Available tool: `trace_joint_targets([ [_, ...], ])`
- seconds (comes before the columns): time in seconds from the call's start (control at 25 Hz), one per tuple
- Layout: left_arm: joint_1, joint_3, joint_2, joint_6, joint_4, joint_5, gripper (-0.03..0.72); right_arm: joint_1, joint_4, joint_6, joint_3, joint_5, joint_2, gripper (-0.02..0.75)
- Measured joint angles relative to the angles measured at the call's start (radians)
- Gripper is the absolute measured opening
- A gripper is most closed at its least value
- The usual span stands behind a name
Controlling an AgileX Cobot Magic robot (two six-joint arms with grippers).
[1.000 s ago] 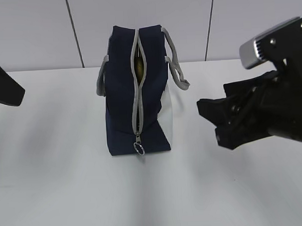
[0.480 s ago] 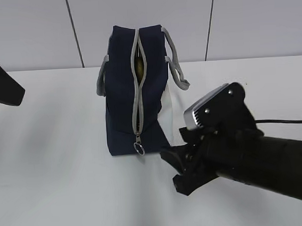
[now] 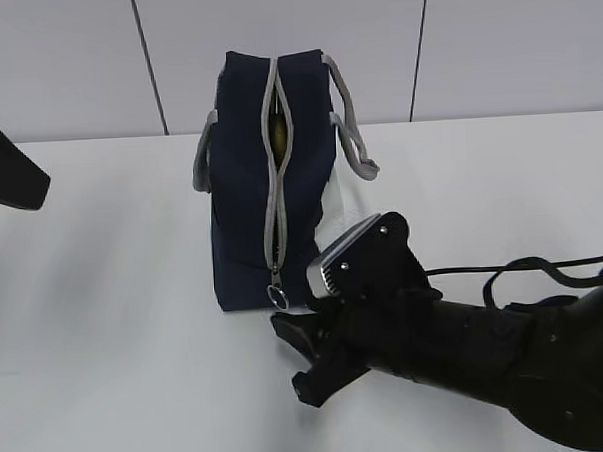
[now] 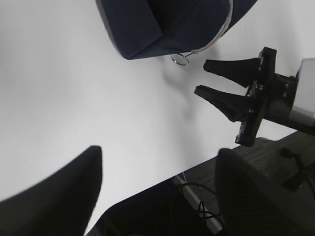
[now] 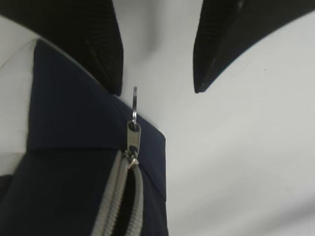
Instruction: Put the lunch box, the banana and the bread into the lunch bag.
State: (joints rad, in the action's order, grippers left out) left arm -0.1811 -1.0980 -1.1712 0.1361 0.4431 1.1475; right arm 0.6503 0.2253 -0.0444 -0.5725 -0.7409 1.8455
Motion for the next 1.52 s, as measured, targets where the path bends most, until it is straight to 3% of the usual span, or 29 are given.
trace_joint_targets([
  [0.76,0.000,0.000,0.000,0.000,0.000,-0.018,0.477,0.000,-0.029,0.022,-0.143,0.002,0.154,0.225],
  [1.2,0.000,0.000,0.000,0.000,-0.001,-0.018,0.477,0.000,-0.047,0.024,-0.142,0.028,0.154,-0.015],
  [1.52,0.000,0.000,0.000,0.000,-0.002,-0.019,0.473,0.001,-0.035,0.024,-0.117,0.037,0.102,-0.016],
])
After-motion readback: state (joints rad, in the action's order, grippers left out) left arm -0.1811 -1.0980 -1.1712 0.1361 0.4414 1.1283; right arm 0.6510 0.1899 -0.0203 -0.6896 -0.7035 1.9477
